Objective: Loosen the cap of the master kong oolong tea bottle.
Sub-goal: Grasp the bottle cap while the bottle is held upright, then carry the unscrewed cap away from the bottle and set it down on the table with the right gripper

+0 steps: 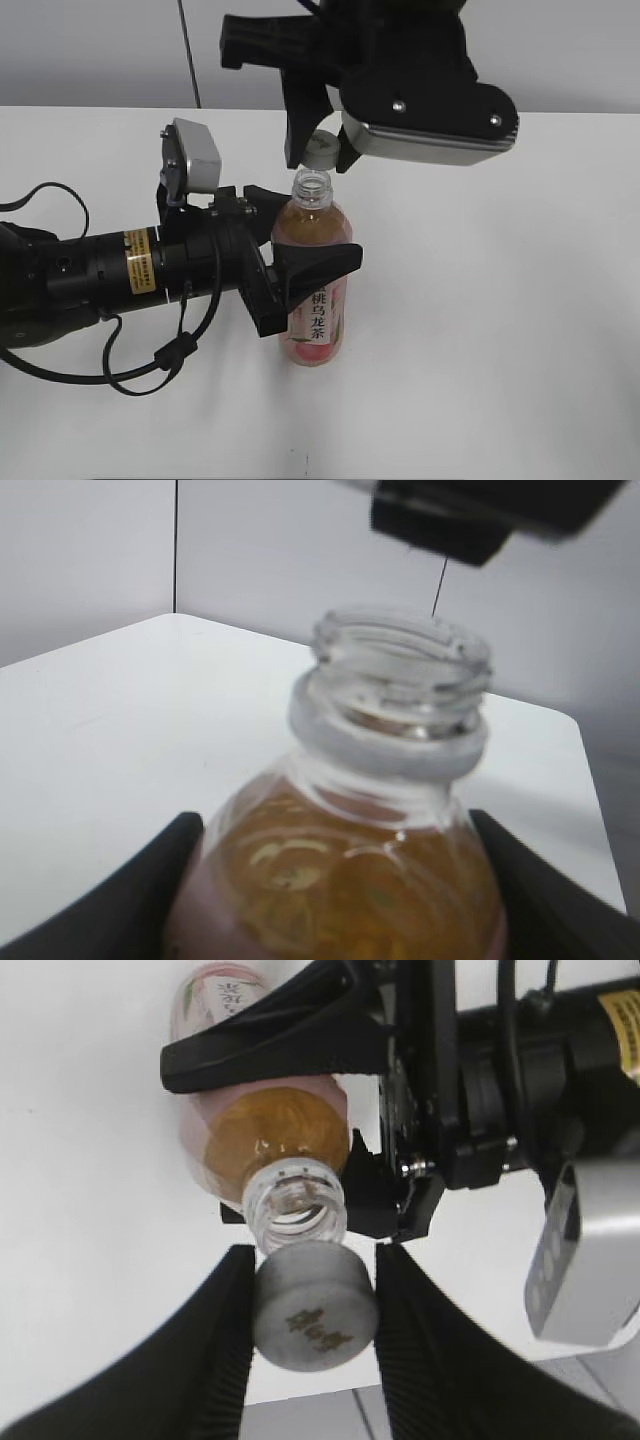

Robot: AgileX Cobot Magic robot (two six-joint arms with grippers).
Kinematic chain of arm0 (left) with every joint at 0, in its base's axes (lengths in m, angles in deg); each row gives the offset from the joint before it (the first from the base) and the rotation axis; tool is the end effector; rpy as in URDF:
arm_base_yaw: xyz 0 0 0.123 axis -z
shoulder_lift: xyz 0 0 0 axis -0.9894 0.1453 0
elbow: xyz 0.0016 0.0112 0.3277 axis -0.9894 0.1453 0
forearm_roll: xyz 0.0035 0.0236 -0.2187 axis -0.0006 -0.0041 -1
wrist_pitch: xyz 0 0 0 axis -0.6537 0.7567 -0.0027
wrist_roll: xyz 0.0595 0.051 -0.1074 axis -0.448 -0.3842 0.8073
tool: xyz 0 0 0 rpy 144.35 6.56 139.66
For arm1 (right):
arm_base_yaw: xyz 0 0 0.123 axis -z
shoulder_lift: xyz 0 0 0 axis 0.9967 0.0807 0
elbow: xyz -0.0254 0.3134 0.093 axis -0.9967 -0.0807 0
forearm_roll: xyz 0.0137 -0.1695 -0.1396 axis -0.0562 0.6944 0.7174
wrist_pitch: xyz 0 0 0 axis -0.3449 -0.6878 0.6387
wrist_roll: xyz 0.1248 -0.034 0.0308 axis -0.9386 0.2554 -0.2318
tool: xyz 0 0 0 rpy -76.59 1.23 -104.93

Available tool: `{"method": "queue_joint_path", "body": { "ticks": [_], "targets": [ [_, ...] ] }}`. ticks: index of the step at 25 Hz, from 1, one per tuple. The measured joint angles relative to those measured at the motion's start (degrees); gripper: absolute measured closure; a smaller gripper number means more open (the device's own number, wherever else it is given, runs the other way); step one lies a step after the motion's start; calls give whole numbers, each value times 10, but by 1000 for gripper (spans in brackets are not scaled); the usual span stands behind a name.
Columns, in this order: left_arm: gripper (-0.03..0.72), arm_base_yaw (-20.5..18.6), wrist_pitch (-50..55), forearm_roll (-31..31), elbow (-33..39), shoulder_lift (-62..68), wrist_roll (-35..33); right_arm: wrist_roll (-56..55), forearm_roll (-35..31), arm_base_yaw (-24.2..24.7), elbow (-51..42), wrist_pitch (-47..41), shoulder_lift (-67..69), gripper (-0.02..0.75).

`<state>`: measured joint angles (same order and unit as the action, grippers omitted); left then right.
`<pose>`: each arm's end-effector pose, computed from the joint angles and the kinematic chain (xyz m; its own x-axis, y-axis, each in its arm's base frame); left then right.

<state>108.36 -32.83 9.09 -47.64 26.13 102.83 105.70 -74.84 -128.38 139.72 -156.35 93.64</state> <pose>0.2687 -0.2416 0.2024 -0.1579 0.0680 -0.9851 0.9424 0.3082 -0.1298 0.2635 0.2706 0.3331 0.9463 0.2159 0.2407 0.2813 -0.9168 -0.2835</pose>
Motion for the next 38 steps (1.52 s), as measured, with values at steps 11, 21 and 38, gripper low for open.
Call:
{"method": "queue_joint_path", "body": {
  "ticks": [11, 21, 38],
  "targets": [
    [225, 0, 0, 0, 0, 0, 0, -497, 69, 79, 0, 0, -12, 463],
    [225, 0, 0, 0, 0, 0, 0, -982, 54, 190, -1, 0, 60, 463],
    [225, 0, 0, -1, 0, 0, 0, -1357, 53, 269, -252, 38, 102, 463]
  ]
}}
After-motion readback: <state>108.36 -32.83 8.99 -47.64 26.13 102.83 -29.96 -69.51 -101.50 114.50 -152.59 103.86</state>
